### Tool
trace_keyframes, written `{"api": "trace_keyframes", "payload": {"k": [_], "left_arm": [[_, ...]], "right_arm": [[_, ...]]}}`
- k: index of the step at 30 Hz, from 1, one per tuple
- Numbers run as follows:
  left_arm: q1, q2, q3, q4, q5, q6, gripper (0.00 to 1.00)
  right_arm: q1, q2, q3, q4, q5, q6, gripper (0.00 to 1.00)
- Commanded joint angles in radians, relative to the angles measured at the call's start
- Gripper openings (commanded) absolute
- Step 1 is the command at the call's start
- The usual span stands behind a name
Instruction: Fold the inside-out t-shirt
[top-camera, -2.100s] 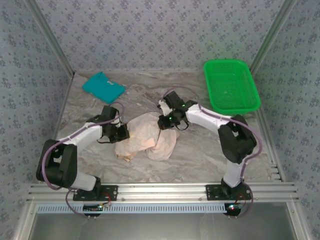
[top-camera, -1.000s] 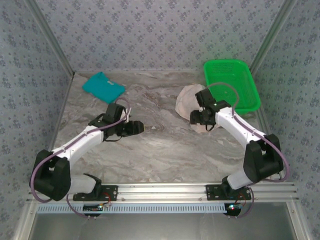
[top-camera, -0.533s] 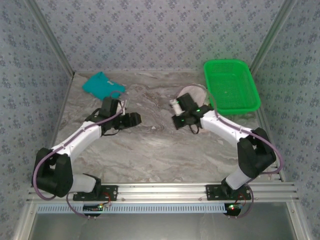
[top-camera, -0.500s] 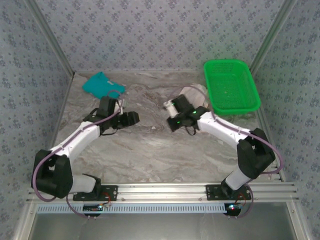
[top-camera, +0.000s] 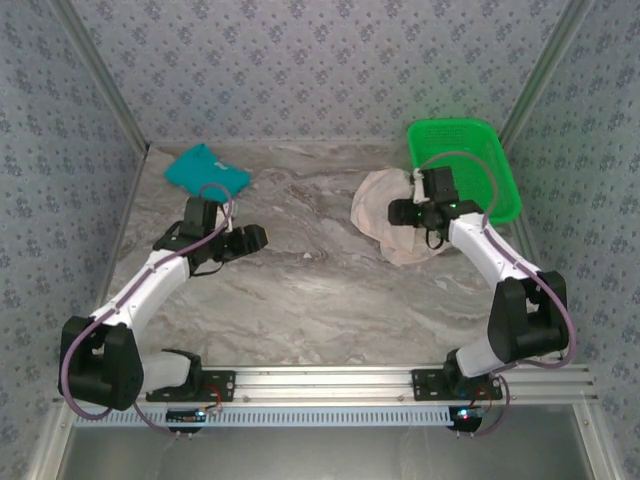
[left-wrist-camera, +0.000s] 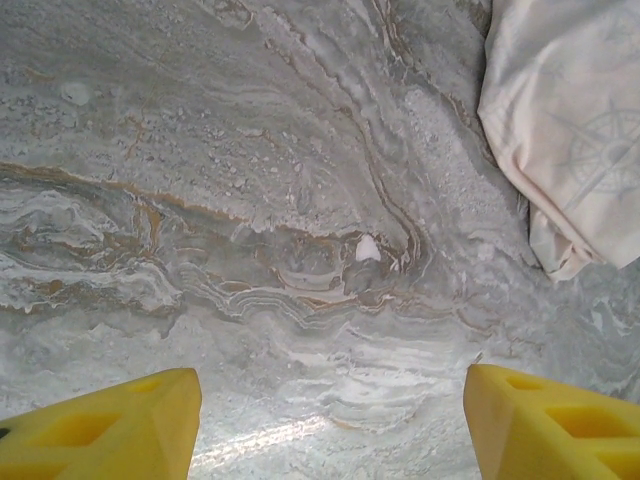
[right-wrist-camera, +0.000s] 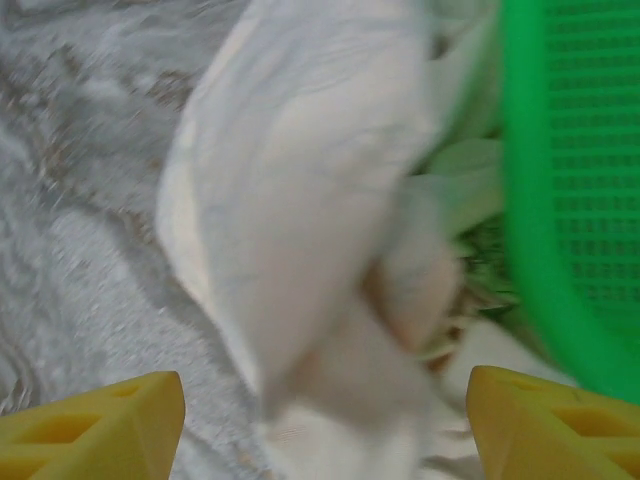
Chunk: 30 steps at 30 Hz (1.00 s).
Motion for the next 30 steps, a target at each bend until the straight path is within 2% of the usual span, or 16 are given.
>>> {"api": "trace_keyframes", "payload": {"k": [1, 3, 4, 5, 7, 9, 13, 15, 16, 18, 20, 22, 25, 27, 30], "left_arm": [[-0.011, -0.023, 0.000, -0.022, -0.023, 0.020, 0.71], [-0.016, -0.023, -0.001, -0.025, -0.025, 0.020, 0.71], [-0.016, -0.023, -0.001, -0.028, -0.026, 0.019, 0.71], [-0.018, -0.024, -0.001, -0.032, -0.030, 0.020, 0.71], [-0.018, -0.031, -0.001, -0.039, -0.035, 0.021, 0.71], [-0.015, -0.043, 0.001, -0.042, -0.033, 0.024, 0.72], [0.035, -0.078, -0.009, -0.023, 0.034, -0.005, 0.75], [0.063, -0.096, -0.019, -0.010, 0.064, -0.024, 0.75], [0.069, -0.103, -0.024, -0.007, 0.072, -0.027, 0.76], [0.072, -0.107, -0.029, -0.002, 0.092, -0.026, 0.76], [0.072, -0.099, -0.034, 0.010, 0.115, -0.025, 0.76], [0.071, -0.082, -0.035, 0.017, 0.138, -0.023, 0.77], [0.054, -0.047, -0.020, 0.018, 0.179, -0.001, 0.77], [-0.003, -0.032, 0.009, -0.006, 0.145, 0.039, 0.77], [-0.141, 0.003, 0.071, -0.050, 0.031, 0.104, 0.77]], "right_arm": [[-0.048, 0.030, -0.013, 0.022, -0.045, 0.050, 0.76], [-0.056, 0.059, -0.029, 0.044, -0.066, 0.056, 0.75], [-0.055, 0.076, -0.039, 0.062, -0.109, 0.049, 0.71], [-0.051, 0.089, -0.047, 0.081, -0.160, 0.041, 0.61], [-0.031, 0.103, -0.045, 0.108, -0.250, 0.020, 0.25], [0.039, 0.091, -0.016, 0.099, -0.278, -0.031, 0.14], [0.279, 0.063, 0.075, -0.011, -0.260, -0.159, 0.00], [0.410, 0.053, 0.071, -0.037, -0.251, -0.174, 0.00], [0.481, 0.052, 0.053, -0.033, -0.238, -0.173, 0.12], [0.600, 0.063, 0.021, -0.034, -0.193, -0.175, 0.53], [0.642, 0.078, 0.003, -0.040, -0.200, -0.177, 0.58], [0.619, 0.080, 0.011, -0.076, -0.256, -0.159, 0.61], [0.538, 0.024, 0.002, -0.095, -0.219, -0.088, 0.64], [0.459, -0.014, -0.027, -0.085, -0.182, -0.017, 0.66], [0.337, -0.043, -0.110, -0.058, -0.158, 0.121, 0.66]]}}
